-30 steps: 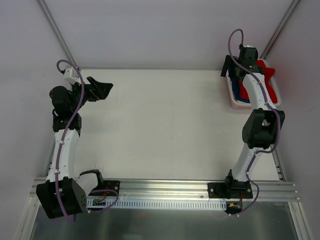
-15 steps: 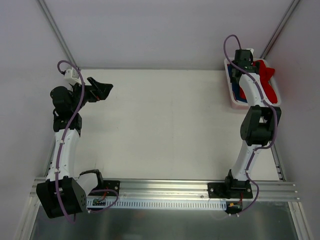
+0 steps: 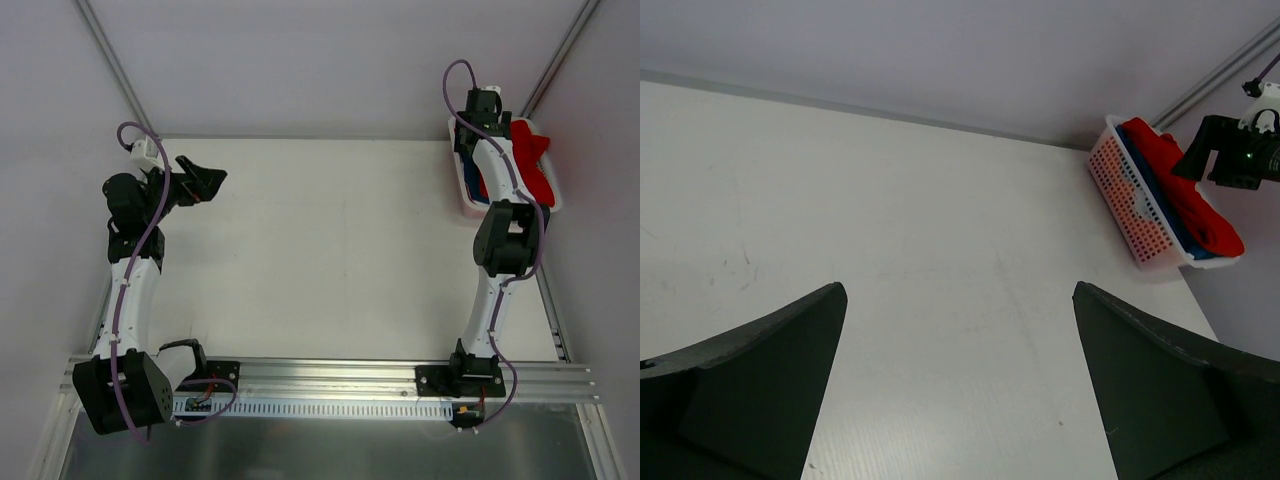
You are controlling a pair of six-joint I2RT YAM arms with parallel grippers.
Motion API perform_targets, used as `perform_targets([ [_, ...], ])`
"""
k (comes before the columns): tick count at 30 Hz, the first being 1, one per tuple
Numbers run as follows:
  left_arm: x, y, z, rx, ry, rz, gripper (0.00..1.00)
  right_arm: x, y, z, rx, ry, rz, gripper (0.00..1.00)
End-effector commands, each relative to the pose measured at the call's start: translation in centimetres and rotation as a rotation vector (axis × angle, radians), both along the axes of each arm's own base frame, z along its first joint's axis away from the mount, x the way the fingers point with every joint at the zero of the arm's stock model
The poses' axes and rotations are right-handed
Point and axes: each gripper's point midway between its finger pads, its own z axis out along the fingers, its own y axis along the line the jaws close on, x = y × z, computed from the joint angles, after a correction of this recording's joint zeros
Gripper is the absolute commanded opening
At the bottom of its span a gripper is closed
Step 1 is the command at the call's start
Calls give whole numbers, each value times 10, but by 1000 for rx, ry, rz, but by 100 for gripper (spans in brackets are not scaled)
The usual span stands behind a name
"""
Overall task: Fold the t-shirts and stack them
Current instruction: Grab crumpled tshirt from bin with the right arm
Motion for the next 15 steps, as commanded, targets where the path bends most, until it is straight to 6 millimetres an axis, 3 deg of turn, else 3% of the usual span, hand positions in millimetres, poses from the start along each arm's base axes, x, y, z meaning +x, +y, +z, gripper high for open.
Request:
perform_targets([
  [1,0,-3,7,-4,-37,-19,99,30,20,41,55,-160,101,79],
  [3,1,-3,6,-3,-34,-19,99,41,25,43,70,-182,127,79],
  [4,1,-3,6,-4,-33,-19,99,48,25,57,68,-219,135,79],
  [7,1,-3,5,-4,-31,-19,99,64,27,58,78,-250,160,76],
  [11,1,-5,6,-1,-34,-24,99,80,23,46,128,-285,175,72],
  [12,1,-5,5,0,-33,-24,99,85,22,32,146,-272,181,70],
  [15,2,-5,4,1,-31,-24,99,92,18,17,167,-265,174,68],
])
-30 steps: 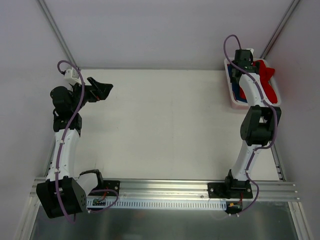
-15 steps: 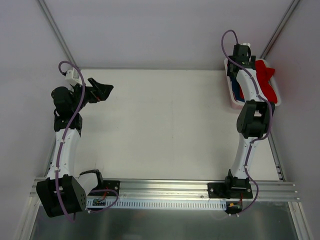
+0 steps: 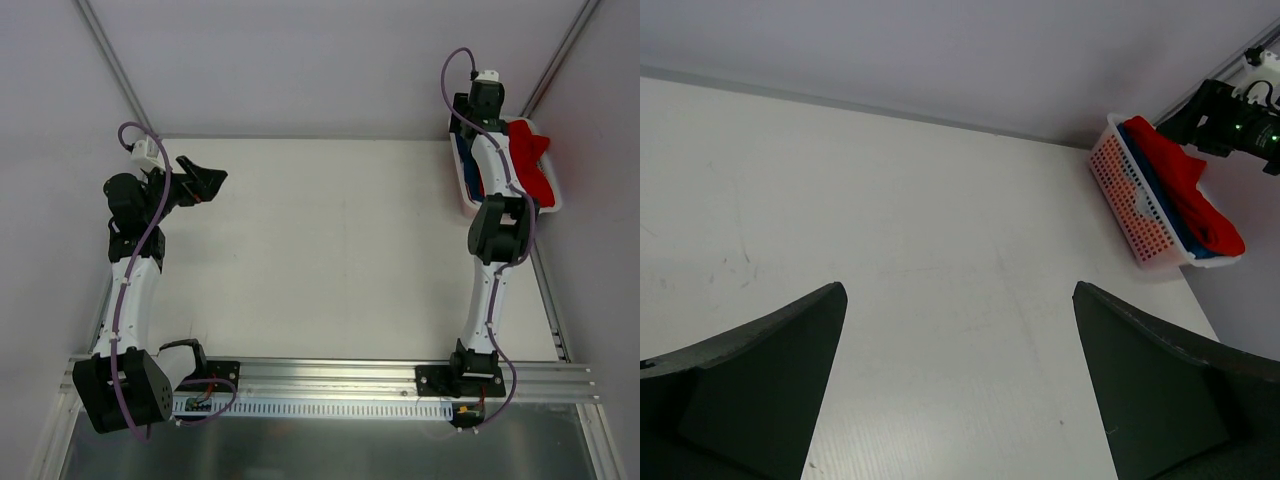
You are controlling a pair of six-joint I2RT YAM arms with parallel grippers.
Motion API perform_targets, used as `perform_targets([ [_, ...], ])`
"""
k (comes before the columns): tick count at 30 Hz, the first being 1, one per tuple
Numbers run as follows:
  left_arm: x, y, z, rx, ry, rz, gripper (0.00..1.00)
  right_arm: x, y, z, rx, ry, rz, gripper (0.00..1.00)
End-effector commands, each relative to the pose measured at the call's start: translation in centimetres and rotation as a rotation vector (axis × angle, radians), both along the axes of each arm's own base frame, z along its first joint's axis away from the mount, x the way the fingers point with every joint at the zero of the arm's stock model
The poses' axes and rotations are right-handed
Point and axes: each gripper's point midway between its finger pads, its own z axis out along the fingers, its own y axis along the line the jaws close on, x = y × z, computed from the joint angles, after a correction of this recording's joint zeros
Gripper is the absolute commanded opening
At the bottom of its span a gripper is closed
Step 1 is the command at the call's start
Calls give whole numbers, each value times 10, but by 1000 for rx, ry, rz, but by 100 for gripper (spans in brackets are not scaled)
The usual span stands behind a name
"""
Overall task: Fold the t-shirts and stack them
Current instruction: Grab crumpled tshirt from bin with the right arm
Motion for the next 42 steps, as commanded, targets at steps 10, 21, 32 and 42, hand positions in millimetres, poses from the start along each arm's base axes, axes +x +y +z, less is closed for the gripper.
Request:
perform_targets([
  [10,-1,-7,8,23,-44,-27,99,23,-29,-61,158,-18,-14,64],
  [21,2,-14,1,36,-28,-39,99,26,-25,-13,156,-114,49,66],
  [32,2,-22,-3,56,-21,-52,99,20,-25,39,98,-203,74,61],
  [42,1,-23,-3,66,-21,-54,99,21,-34,16,68,-168,50,56],
])
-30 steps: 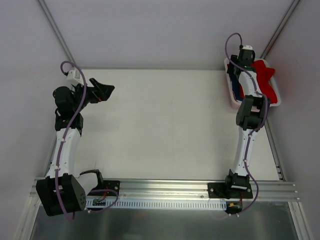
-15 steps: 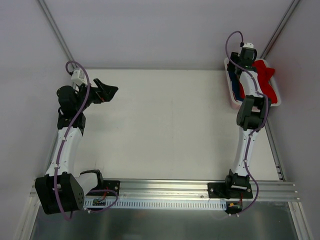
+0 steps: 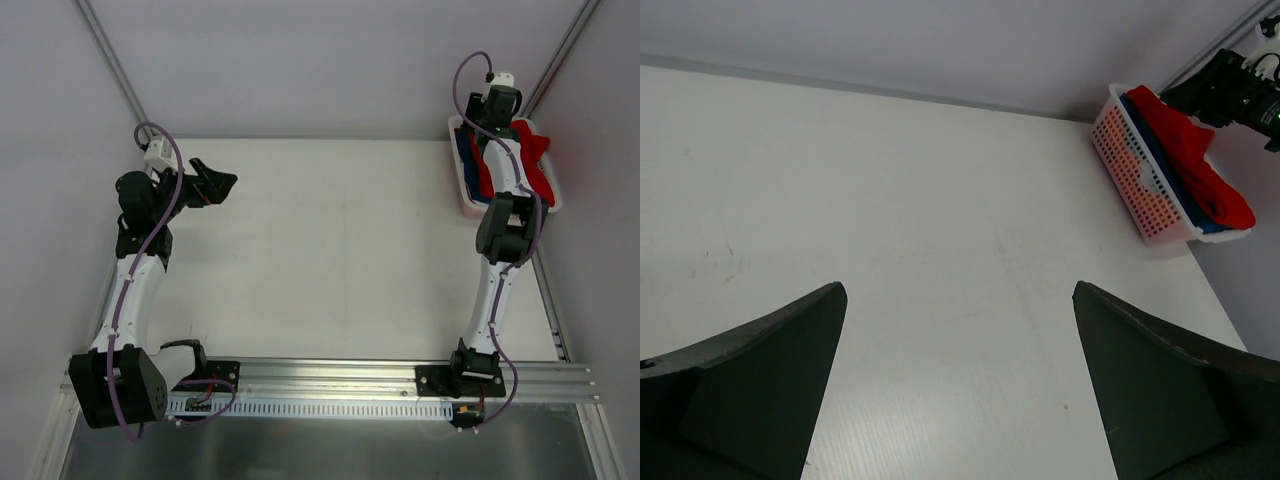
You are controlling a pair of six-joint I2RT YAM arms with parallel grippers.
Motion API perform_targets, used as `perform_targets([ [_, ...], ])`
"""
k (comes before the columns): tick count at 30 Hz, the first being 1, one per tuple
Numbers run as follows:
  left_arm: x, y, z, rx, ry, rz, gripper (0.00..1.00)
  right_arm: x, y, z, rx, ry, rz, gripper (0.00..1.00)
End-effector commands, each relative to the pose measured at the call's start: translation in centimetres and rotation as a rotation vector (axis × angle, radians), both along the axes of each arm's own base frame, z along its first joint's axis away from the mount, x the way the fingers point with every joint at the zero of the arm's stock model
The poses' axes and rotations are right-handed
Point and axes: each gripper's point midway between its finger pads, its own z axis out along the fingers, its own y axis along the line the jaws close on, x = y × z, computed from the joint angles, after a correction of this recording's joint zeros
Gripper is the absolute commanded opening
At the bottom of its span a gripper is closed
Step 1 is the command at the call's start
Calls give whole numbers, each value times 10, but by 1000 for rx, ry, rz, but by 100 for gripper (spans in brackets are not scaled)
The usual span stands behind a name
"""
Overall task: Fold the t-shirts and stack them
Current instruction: Grab crumpled tshirt from bin with the right arm
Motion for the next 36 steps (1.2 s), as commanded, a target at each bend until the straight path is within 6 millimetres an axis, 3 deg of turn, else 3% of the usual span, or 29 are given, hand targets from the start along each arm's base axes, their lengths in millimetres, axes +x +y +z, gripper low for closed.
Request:
perform_targets([
  [1,0,-3,10,27,-44,-9,99,-3,-8,23,-24,-49,-15,56],
  [6,-1,-4,11,33,-47,-11,99,-2,-12,-3,-2,-11,-24,52],
  [21,-2,-5,11,46,-50,-11,99,-3,-24,-36,32,24,-41,50],
  [28,-1,-6,9,47,-45,-11,99,0,-19,-60,67,55,-29,50],
  [33,0,-8,6,46,-37,-16,99,1,-13,-66,79,66,-9,50],
  [36,0,-9,6,48,-36,-16,99,0,-10,-69,75,76,0,41],
])
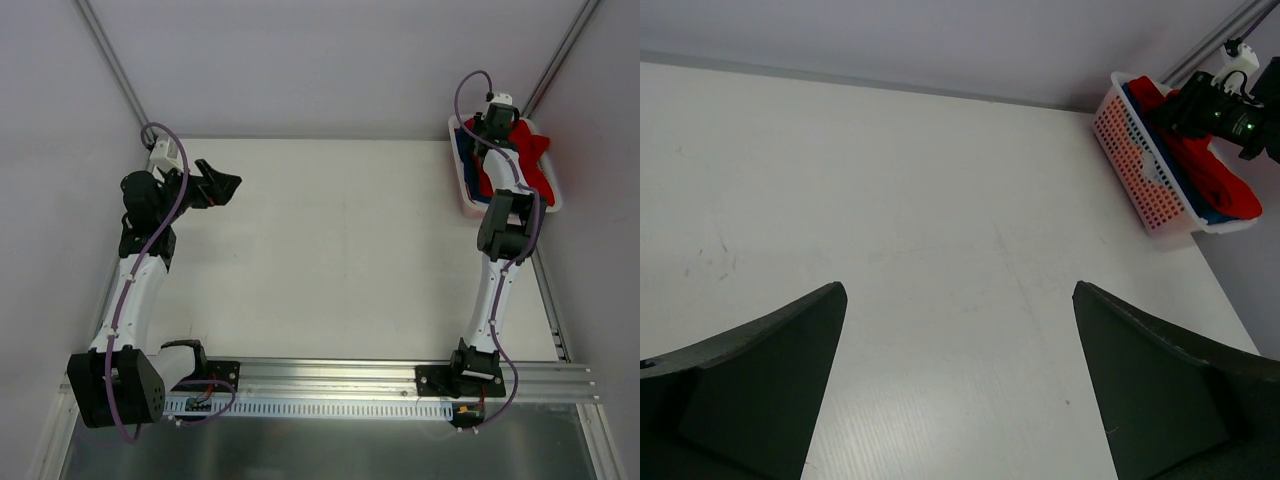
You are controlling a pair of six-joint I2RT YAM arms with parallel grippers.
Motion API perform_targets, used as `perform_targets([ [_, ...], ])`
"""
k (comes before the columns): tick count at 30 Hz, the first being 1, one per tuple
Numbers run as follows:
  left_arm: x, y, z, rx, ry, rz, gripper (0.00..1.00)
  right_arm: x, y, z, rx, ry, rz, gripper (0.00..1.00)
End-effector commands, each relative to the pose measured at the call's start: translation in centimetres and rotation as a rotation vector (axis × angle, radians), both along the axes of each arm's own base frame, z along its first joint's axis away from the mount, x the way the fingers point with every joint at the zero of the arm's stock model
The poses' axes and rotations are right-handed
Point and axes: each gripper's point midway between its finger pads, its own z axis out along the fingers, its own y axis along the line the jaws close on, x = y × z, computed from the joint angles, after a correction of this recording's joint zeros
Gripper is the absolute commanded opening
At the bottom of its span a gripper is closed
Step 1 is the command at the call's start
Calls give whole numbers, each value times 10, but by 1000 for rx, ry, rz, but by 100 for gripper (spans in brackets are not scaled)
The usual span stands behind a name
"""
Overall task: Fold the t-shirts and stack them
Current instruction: Grab crumpled tshirt from bin with the right arm
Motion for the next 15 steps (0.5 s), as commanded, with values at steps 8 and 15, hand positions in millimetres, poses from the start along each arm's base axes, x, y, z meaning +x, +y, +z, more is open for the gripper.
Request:
perform_targets([
  [8,1,-2,7,32,-35,-7,99,0,6,-2,28,-3,13,0],
  [15,0,-4,7,35,-37,-9,99,-9,16,26,29,-34,28,0],
])
